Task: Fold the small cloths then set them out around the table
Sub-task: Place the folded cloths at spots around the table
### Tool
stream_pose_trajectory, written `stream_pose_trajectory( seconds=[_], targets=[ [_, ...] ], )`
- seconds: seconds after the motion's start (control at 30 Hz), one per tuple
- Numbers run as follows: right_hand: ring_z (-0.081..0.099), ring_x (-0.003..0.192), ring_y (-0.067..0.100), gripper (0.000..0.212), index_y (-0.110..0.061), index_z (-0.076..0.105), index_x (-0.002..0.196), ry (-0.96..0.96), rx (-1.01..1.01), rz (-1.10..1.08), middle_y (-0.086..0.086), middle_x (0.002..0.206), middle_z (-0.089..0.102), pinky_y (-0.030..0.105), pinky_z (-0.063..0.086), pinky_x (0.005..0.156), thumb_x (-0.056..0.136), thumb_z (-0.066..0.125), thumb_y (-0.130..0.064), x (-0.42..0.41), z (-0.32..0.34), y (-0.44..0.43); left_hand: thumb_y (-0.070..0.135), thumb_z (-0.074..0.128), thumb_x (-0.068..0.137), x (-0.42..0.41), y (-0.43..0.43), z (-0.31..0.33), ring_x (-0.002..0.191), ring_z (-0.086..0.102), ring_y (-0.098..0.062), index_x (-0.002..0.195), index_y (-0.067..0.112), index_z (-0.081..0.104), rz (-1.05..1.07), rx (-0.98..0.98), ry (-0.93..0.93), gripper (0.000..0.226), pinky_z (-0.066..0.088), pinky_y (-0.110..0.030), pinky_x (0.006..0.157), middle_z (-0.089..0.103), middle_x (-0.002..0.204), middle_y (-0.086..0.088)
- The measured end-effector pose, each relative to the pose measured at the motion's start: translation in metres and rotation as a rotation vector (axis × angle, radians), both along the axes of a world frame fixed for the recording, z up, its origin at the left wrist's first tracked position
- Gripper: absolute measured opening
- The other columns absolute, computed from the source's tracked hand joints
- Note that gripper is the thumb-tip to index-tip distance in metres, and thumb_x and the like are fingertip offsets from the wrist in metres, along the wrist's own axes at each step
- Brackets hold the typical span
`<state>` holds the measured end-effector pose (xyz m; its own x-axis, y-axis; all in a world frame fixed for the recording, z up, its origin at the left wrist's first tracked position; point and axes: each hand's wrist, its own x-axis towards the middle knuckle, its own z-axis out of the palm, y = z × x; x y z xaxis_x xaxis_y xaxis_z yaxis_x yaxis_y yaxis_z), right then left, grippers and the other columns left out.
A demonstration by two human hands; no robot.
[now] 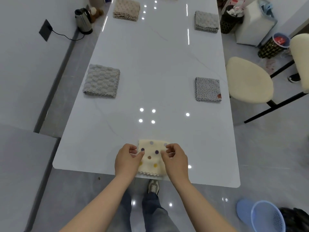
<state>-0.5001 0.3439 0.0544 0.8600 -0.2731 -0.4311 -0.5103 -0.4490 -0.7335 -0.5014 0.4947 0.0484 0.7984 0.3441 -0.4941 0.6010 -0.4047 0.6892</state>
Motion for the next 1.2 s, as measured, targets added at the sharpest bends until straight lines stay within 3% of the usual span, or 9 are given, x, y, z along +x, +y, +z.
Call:
stream_pose_trajectory(
  seconds=[0.33, 0.6, 0.7, 1.2],
  targets=[
    [0.06, 0.079, 0.005, 0.008, -0.019, 0.062, 0.097, 0.007, 0.061, 0.114, -0.009, 0.086, 0.063, 0.01, 0.042, 0.062, 0.088, 0.062, -0.018, 0.001, 0.018, 0.062, 0.021, 0.069, 0.082, -0.016, 0.073, 0.02, 0.078, 0.059, -0.004, 0.1, 0.02, 0.058, -0.001, -0.074, -0.033, 0.021, 0.042, -0.014, 0.061, 0.063, 0.091, 0.005],
    [0.058, 0.08, 0.001, 0.013, -0.018, 0.063, 0.101, 0.012, 0.074, 0.097, -0.008, 0.089, 0.063, 0.007, 0.042, 0.059, 0.089, 0.062, -0.021, 0.002, 0.019, 0.175, 0.022, 0.067, 0.083, -0.008, 0.192, 0.028, 0.076, 0.061, -0.009, 0.095, 0.02, 0.06, -0.074, -0.004, -0.035, 0.015, 0.047, -0.021, 0.065, 0.065, 0.087, 0.006],
    [0.058, 0.08, 0.001, 0.013, -0.017, 0.062, 0.101, 0.02, 0.074, 0.081, -0.007, 0.089, 0.062, 0.008, 0.04, 0.061, 0.089, 0.062, -0.02, 0.004, 0.02, 0.2, 0.022, 0.067, 0.083, -0.001, 0.22, 0.031, 0.075, 0.059, -0.008, 0.094, 0.02, 0.06, -0.114, -0.015, -0.037, 0.013, 0.042, -0.018, 0.06, 0.064, 0.086, 0.006],
    [0.057, 0.078, 0.003, 0.012, -0.019, 0.061, 0.1, 0.065, 0.063, 0.032, -0.009, 0.087, 0.061, 0.011, 0.039, 0.061, 0.089, 0.062, -0.02, 0.049, 0.013, 0.236, 0.022, 0.062, 0.086, 0.058, 0.26, 0.032, 0.076, 0.057, -0.005, 0.095, 0.023, 0.058, -0.263, 0.017, -0.008, 0.009, 0.041, -0.017, 0.059, 0.062, 0.087, 0.009]
  ],
)
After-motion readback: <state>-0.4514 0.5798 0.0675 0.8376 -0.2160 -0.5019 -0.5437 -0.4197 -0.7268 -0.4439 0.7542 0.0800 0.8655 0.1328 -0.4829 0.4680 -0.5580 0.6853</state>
